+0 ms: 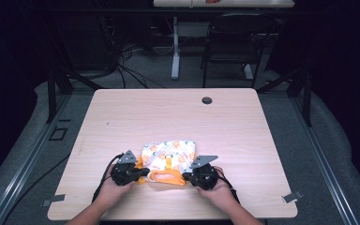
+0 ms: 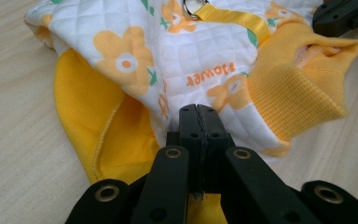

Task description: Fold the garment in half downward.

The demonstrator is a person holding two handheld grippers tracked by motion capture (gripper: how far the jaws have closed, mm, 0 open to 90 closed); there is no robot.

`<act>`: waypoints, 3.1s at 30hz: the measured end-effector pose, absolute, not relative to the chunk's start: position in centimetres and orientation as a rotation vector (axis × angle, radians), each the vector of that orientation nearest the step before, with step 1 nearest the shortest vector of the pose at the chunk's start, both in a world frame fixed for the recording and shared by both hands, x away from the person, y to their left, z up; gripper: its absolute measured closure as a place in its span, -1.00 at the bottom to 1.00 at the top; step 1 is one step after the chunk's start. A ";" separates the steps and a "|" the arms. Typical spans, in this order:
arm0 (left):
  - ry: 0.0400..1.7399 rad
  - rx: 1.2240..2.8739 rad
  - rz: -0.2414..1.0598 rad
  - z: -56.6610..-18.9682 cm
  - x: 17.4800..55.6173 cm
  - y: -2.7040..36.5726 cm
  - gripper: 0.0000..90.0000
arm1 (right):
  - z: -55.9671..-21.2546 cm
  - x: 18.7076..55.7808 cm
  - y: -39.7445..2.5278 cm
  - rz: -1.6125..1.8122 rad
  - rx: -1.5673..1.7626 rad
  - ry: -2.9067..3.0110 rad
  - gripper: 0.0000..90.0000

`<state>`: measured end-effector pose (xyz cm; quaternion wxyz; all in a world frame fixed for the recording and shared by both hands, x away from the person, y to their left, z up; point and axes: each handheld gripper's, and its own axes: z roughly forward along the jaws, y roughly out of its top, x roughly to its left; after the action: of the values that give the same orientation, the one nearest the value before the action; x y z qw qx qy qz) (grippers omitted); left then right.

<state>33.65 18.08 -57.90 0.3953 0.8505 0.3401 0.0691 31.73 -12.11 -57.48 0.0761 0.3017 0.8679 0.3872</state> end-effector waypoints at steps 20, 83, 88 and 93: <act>0.939 2.115 0.191 -58.0 36.2 17.6 1.00 | -57.5 34.4 -12.2 1.150 0.990 2.552 0.97; 0.934 2.024 0.249 -53.0 36.4 18.0 0.98 | -53.2 34.7 -12.8 1.206 0.948 2.469 0.90; 0.919 2.034 0.265 -52.6 35.7 18.5 0.96 | -52.5 33.9 -13.6 1.209 0.939 2.459 0.88; 0.903 2.043 0.278 -52.5 34.8 19.1 0.96 | -52.3 33.0 -14.5 1.188 0.937 2.449 0.87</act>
<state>34.81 19.10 -52.50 0.4309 0.8191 0.3619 0.1114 33.03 -14.47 -52.25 0.1311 0.3225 0.8435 0.4090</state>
